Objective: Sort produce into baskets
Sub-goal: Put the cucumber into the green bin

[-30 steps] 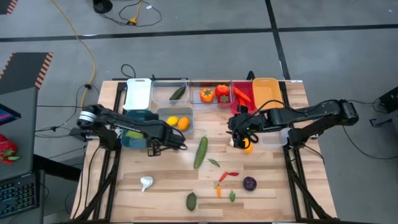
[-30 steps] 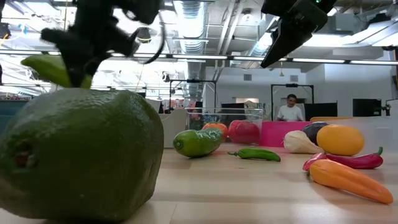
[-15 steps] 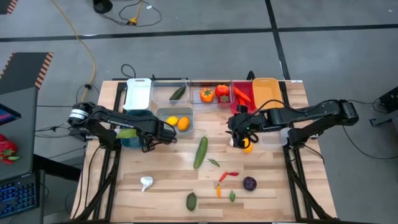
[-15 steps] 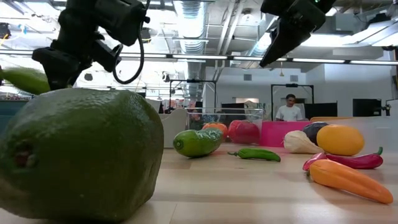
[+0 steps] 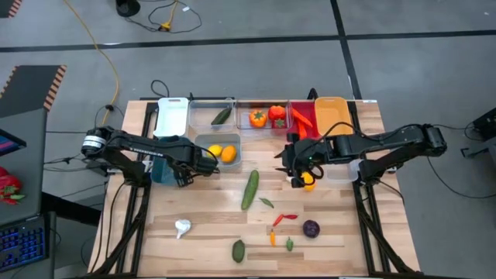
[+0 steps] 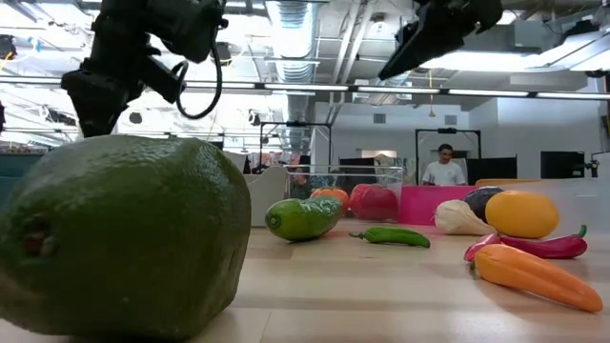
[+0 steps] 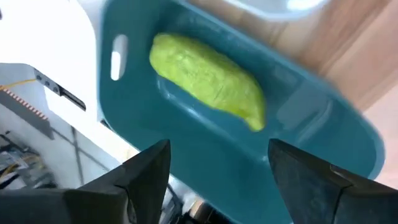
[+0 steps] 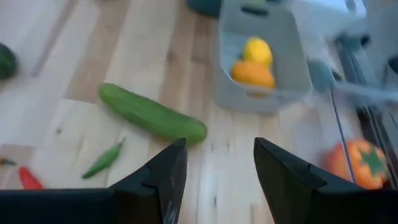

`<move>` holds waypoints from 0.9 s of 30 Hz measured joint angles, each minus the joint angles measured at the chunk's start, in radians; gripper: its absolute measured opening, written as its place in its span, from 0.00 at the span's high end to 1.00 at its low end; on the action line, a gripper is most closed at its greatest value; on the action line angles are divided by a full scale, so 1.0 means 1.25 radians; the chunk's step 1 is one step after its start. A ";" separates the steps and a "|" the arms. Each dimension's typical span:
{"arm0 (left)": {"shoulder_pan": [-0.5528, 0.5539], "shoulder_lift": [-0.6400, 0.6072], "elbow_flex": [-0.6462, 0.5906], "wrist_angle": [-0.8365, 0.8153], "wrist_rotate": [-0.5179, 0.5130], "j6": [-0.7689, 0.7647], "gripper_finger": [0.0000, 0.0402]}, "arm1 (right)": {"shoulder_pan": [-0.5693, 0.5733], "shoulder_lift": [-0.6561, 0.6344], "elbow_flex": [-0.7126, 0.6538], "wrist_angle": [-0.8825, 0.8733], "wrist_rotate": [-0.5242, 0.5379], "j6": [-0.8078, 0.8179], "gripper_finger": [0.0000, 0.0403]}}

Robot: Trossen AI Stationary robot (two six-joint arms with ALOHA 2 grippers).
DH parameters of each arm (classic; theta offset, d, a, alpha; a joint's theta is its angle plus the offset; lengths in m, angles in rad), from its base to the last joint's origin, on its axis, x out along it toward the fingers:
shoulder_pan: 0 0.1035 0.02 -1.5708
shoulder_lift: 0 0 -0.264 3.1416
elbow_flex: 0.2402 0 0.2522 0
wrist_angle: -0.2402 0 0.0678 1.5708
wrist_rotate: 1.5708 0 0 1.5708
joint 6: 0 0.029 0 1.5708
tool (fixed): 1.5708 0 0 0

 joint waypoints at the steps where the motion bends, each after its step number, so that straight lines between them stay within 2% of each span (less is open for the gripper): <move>1: 0.000 -0.010 0.000 0.010 -0.007 -0.010 0.36 | 0.000 0.000 0.000 0.017 0.000 -0.010 0.47; 7: 0.000 -0.086 0.000 0.077 -0.028 -0.056 0.36 | -0.002 0.000 0.000 0.083 0.001 -0.007 0.47; 17: -0.004 -0.178 0.000 0.220 -0.087 -0.088 0.36 | -0.001 0.000 0.000 0.086 0.001 0.026 0.47; 21: -0.004 -0.182 0.000 0.260 -0.089 -0.073 0.36 | -0.001 0.000 0.000 0.086 0.001 0.027 0.42; 27: -0.004 -0.182 0.000 0.270 -0.088 -0.073 0.36 | -0.001 0.000 0.000 0.085 0.001 0.027 0.29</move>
